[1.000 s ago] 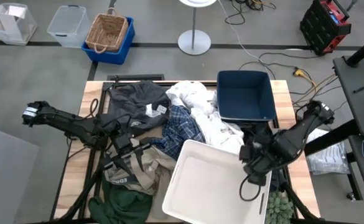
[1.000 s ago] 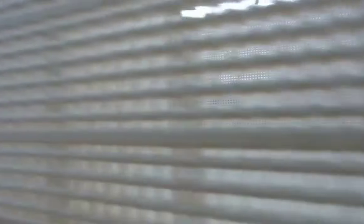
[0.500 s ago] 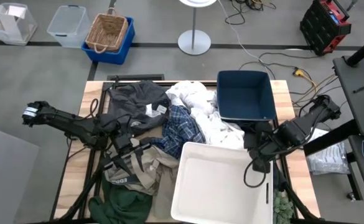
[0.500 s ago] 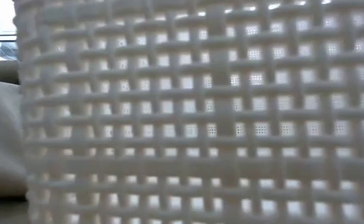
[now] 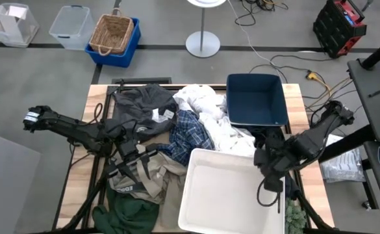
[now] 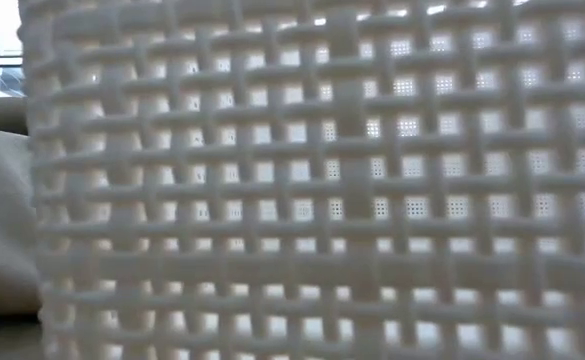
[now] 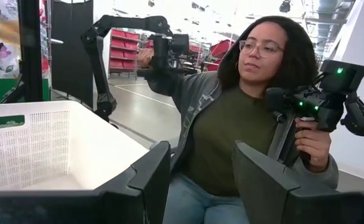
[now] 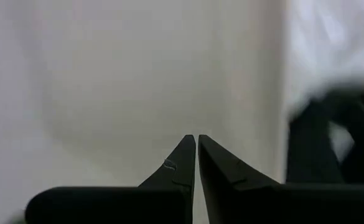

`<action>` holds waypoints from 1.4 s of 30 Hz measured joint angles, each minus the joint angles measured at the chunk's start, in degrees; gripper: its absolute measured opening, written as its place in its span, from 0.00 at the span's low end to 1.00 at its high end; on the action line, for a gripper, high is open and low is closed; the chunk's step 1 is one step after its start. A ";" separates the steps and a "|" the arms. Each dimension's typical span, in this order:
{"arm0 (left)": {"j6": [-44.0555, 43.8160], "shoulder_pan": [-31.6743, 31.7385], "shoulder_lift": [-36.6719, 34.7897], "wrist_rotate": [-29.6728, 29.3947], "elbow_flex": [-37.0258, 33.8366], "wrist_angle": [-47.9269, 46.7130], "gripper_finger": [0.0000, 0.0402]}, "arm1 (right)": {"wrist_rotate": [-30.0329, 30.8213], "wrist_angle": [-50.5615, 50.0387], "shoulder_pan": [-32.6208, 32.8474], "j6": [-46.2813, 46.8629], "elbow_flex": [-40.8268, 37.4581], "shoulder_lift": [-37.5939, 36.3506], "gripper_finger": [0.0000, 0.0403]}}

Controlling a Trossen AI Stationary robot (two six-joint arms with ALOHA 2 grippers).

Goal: Sort clothes
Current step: Adjust the white bin, then put the brown shorts into the white bin

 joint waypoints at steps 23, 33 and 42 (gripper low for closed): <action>0.44 0.05 0.00 -1.01 0.00 -0.14 0.38 | 10.88 0.85 -1.76 -2.98 -3.39 -4.93 0.03; -4.17 0.05 0.11 -1.06 0.00 -0.13 0.38 | 30.85 22.02 3.14 -29.28 -3.39 -7.73 0.03; -4.32 0.05 0.66 -1.46 -0.01 0.76 0.38 | 33.56 23.82 0.16 -28.85 -3.41 -13.26 0.03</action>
